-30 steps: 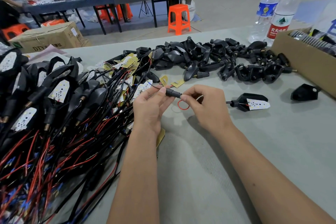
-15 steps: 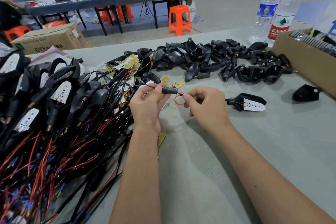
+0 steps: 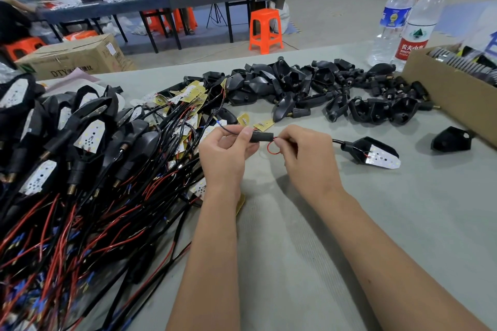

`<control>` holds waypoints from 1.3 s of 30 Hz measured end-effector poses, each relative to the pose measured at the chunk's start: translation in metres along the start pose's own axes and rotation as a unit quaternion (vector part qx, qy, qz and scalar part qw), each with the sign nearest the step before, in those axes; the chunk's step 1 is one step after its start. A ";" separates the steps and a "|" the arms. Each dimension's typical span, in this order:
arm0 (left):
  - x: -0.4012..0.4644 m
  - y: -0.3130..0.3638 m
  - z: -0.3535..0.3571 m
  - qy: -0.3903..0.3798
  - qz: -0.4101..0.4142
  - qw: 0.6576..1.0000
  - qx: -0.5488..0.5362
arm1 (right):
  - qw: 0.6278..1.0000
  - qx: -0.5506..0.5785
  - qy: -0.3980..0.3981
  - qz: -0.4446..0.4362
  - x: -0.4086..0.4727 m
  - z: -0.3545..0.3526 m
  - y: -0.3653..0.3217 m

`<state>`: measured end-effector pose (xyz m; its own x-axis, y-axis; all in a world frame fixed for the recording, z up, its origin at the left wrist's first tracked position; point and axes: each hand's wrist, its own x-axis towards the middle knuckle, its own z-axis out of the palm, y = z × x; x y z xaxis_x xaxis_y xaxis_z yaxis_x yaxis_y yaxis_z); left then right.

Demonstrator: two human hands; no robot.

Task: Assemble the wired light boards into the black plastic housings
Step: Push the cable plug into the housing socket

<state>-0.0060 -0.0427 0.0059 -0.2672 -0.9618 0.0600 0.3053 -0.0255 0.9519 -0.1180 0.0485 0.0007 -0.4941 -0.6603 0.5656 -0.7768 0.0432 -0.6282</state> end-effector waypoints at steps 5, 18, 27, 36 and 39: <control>0.000 -0.001 0.004 0.052 0.005 0.997 -0.058 | 0.952 0.235 0.043 0.193 -0.002 0.008 -0.009; 0.002 -0.001 0.001 0.061 0.043 0.997 -0.030 | 0.962 0.157 0.054 0.216 0.000 0.009 -0.006; 0.000 -0.004 0.002 0.065 0.046 0.996 -0.027 | 0.947 0.224 0.057 0.222 0.001 0.007 -0.006; 0.003 -0.005 -0.005 -0.016 0.002 1.000 0.006 | 0.999 0.034 0.001 0.018 0.000 0.000 0.002; 0.004 -0.004 -0.004 -0.013 0.003 1.000 -0.005 | 0.997 0.064 -0.002 0.044 0.002 0.000 0.001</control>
<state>-0.0041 -0.0473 0.0015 -0.2887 -0.9545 0.0745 0.3158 -0.0215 0.9486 -0.1195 0.0478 0.0015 -0.5569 -0.6607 0.5034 -0.6736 0.0046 -0.7391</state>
